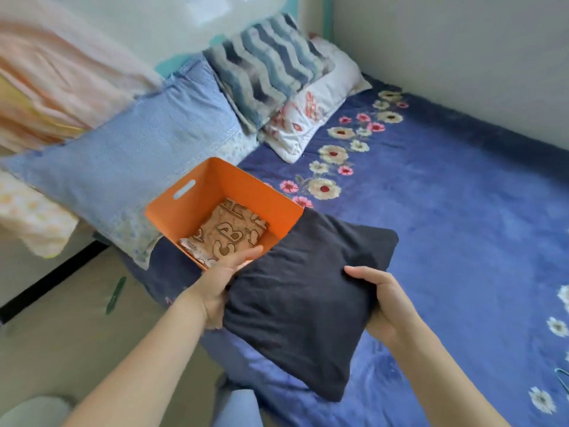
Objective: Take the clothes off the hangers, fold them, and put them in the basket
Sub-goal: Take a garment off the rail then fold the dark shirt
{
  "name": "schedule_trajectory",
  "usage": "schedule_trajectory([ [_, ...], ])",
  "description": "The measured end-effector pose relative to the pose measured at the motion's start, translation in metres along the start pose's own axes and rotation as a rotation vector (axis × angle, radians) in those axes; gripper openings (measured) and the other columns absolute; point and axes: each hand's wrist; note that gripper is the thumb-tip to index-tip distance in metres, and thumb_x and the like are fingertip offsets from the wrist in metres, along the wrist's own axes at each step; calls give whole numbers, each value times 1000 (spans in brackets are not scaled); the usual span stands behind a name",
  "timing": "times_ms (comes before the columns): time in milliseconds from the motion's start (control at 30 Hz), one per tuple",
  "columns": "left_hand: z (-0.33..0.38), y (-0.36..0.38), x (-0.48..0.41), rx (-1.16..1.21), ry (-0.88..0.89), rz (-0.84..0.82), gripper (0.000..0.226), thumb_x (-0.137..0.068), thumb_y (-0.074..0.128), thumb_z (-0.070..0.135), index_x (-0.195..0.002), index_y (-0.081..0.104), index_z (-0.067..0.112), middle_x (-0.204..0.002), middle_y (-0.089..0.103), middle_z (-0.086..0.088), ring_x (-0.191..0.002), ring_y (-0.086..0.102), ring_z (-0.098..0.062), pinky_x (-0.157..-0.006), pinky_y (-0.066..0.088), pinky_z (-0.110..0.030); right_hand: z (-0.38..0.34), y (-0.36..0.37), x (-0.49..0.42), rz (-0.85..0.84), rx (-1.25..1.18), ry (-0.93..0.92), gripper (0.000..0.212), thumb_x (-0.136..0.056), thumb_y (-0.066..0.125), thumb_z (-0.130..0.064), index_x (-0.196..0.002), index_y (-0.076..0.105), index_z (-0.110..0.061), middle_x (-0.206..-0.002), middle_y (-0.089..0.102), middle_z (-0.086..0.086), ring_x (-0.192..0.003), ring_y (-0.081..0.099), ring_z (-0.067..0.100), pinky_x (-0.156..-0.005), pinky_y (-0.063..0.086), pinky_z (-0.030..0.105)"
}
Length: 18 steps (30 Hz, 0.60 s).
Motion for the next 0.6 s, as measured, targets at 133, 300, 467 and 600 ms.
schedule_trajectory([
  [133, 64, -69, -25, -181, -87, -27, 49, -79, 66, 8, -127, 61, 3, -122, 64, -22, -107, 63, -35, -95, 49, -43, -1, 72, -58, 55, 23, 66, 34, -77, 66, -7, -111, 70, -3, -105, 74, 12, -88, 72, 27, -84, 55, 39],
  [300, 142, -152, -80, -307, -165, -18, 50, -74, 66, 6, -124, 65, 8, -123, 64, -21, -110, 61, -36, -99, 46, -44, 13, 153, -153, 128, 56, 162, 29, -80, 69, -11, -108, 70, -7, -99, 75, 10, -87, 72, 26, -76, 57, 37],
  [467, 148, -185, -150, -569, -341, 47, 56, -45, 66, 8, -100, 58, 17, -96, 56, -13, -84, 57, -32, -71, 44, -40, 45, 167, -221, 397, 57, 245, 34, -78, 71, -12, -111, 66, -6, -101, 72, 14, -95, 67, 34, -86, 54, 44],
  [600, 124, -181, -198, -707, -326, 46, 54, -57, 53, -5, -109, 59, 9, -99, 67, -6, -94, 60, -27, -79, 51, -34, 55, 155, -254, 574, 73, 229, 46, -78, 69, -5, -123, 57, -4, -114, 63, 11, -106, 59, 35, -96, 48, 48],
])
Point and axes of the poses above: each hand's wrist, its own x-axis away from the middle knuckle, its own y-axis out of the palm, z = x × y
